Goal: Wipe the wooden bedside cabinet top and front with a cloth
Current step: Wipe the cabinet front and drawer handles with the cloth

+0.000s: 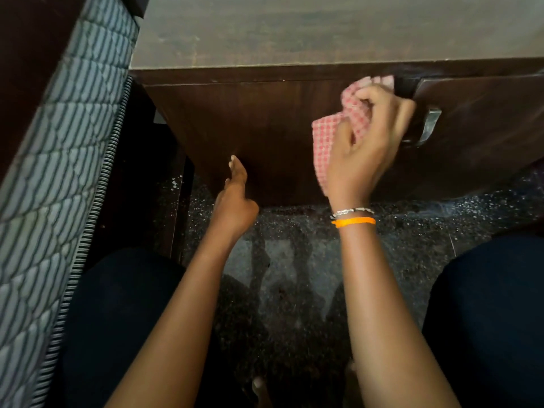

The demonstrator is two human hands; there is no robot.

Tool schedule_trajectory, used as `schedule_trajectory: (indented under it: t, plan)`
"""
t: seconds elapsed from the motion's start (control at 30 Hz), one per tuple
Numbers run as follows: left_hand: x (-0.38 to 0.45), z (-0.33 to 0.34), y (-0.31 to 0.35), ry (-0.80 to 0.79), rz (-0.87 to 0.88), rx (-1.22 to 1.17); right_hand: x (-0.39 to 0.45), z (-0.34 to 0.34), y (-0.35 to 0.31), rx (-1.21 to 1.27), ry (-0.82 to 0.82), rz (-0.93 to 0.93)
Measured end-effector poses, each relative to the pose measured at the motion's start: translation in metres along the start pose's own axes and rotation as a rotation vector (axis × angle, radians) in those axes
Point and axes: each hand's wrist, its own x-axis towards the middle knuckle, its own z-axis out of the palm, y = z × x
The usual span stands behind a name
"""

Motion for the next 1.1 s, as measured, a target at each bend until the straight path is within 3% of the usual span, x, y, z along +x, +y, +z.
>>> schedule_trajectory:
  t: [0.1,0.27,0.33,0.4,0.57,0.67,0.73,0.83,0.9,1.0,1.1]
  plan:
    - [-0.002,-0.001,0.000,0.061,-0.006,-0.025,-0.003,-0.006,-0.016,0.047,0.042,0.006]
    - [0.000,0.001,-0.003,0.054,0.028,0.008,-0.007,0.040,-0.054,-0.136,-0.230,-0.548]
    - [-0.001,0.003,-0.003,0.033,0.038,0.056,-0.007,0.045,-0.050,-0.208,-0.219,-0.602]
    - [-0.001,0.004,-0.002,0.039,0.034,0.065,-0.004,0.034,-0.038,-0.181,-0.168,-0.516]
    - [-0.004,0.005,0.012,-0.065,-0.013,-0.132,0.026,-0.011,0.005,0.111,0.138,-0.018]
    - [-0.018,0.006,0.025,-0.102,0.021,0.052,0.036,-0.018,0.009,0.201,0.217,0.091]
    - [-0.030,0.012,0.032,0.070,0.154,0.280,0.033,-0.017,0.004,0.207,0.205,0.096]
    - [-0.038,0.025,0.040,0.351,0.360,0.578,0.022,-0.013,-0.002,0.003,-0.006,-0.145]
    - [-0.038,0.033,0.045,0.396,0.461,0.661,0.018,-0.011,0.004,-0.047,-0.038,-0.181]
    - [-0.036,0.044,0.048,0.443,0.576,0.713,0.019,-0.017,0.019,0.080,0.145,0.013]
    - [-0.034,0.053,0.060,0.474,0.652,0.751,0.016,-0.020,0.033,0.015,0.097,-0.020]
